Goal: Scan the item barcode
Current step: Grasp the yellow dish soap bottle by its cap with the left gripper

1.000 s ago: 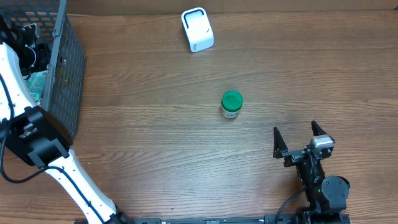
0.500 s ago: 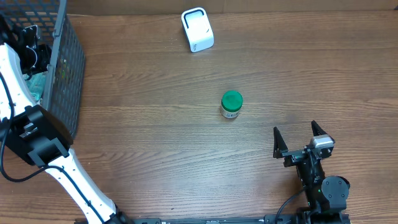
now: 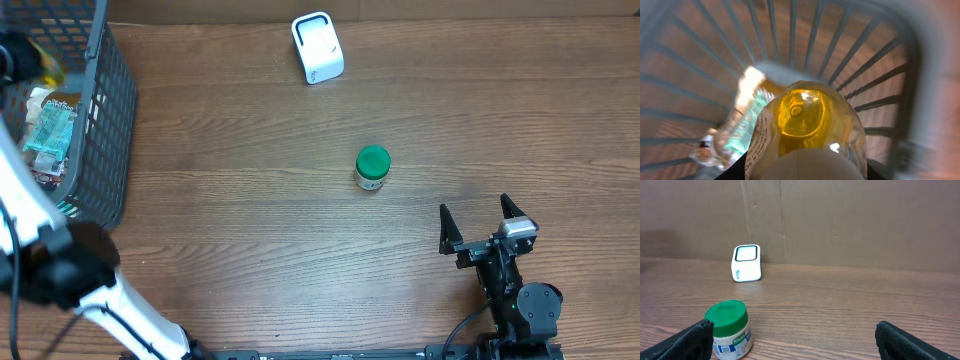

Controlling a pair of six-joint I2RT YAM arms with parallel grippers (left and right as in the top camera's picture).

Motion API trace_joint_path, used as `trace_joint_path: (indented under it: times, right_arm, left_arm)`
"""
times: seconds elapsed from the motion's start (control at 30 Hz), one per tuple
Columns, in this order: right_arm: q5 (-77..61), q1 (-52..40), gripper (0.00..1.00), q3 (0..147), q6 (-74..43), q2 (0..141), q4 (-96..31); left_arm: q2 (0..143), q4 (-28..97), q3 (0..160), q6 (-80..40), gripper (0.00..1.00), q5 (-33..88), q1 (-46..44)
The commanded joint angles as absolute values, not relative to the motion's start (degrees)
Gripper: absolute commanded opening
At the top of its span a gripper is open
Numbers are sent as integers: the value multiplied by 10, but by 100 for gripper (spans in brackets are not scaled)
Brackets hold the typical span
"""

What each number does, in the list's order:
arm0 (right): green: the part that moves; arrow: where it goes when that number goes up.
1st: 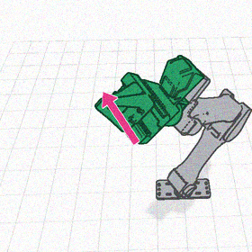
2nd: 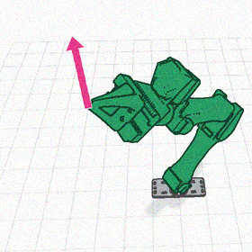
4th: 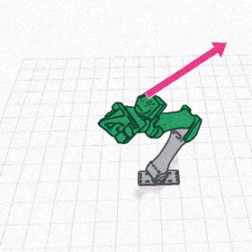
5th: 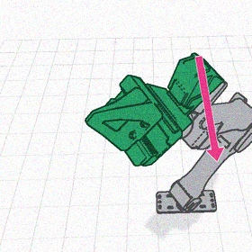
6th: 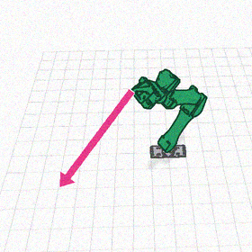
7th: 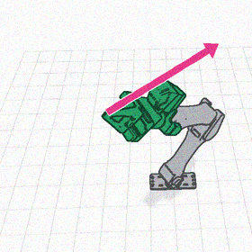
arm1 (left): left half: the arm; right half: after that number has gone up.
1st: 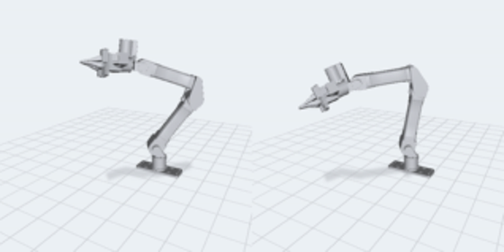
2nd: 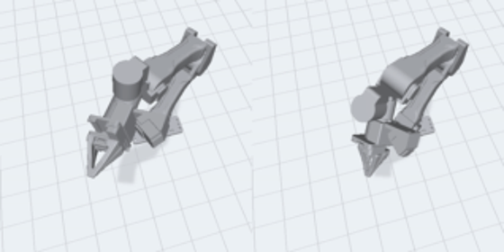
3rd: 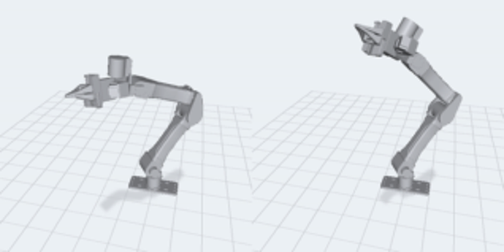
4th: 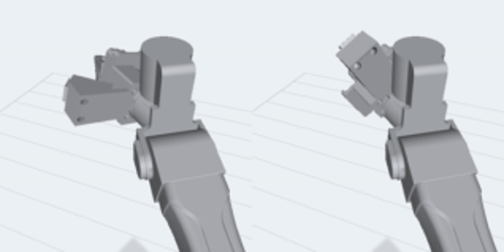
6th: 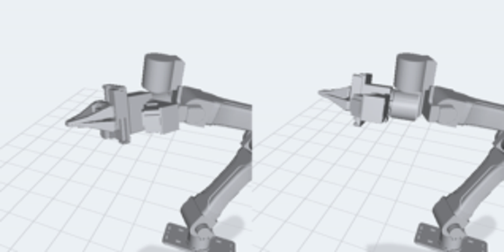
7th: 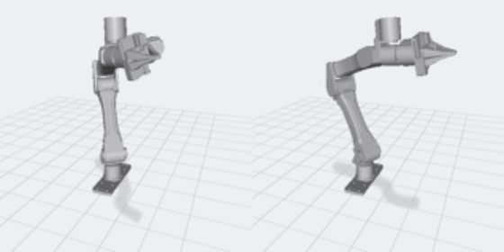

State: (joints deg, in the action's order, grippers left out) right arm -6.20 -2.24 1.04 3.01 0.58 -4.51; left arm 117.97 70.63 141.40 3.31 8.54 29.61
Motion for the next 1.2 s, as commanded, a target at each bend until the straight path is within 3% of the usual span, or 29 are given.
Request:
trace_joint_path:
  times: [0.0,0.3,0.53,0.87,1.03,1.17]
  right_arm:
    - [-65,-22,100,4,31,2,-42]
    - [-65,-22,100,4,31,2,-42]
    - [-65,-22,100,4,31,2,-42]
    - [-65,-22,100,4,31,2,-42]
    - [-65,-22,100,4,31,2,-42]
    - [-65,-22,100,4,31,2,-42]
  left_arm:
    - [1085,705,1437,-21,23,86,292]
    - [980,823,1437,-50,21,125,222]
    - [985,914,1434,-50,20,112,86]
    - [1030,927,1426,-106,20,34,-123]
    - [1073,926,1426,-141,6,37,-189]
    - [1110,926,1426,-155,4,55,-219]
